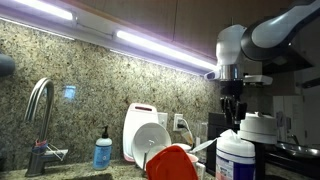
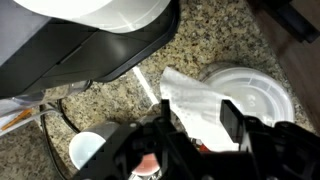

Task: Remove a wipe from the container

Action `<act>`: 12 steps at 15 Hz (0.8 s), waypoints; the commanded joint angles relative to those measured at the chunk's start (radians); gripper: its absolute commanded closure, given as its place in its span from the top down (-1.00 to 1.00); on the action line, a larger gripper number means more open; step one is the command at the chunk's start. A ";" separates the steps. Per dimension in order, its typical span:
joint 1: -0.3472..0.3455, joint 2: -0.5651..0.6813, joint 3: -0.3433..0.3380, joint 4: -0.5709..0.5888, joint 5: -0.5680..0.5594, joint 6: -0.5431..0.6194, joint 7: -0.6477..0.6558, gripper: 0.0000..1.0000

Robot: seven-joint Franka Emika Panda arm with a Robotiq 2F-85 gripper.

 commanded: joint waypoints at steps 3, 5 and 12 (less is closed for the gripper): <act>-0.012 0.058 0.028 0.087 0.025 -0.064 -0.105 0.97; -0.037 0.068 0.059 0.085 0.116 -0.020 -0.216 1.00; -0.040 0.129 0.068 0.135 0.197 -0.068 -0.351 1.00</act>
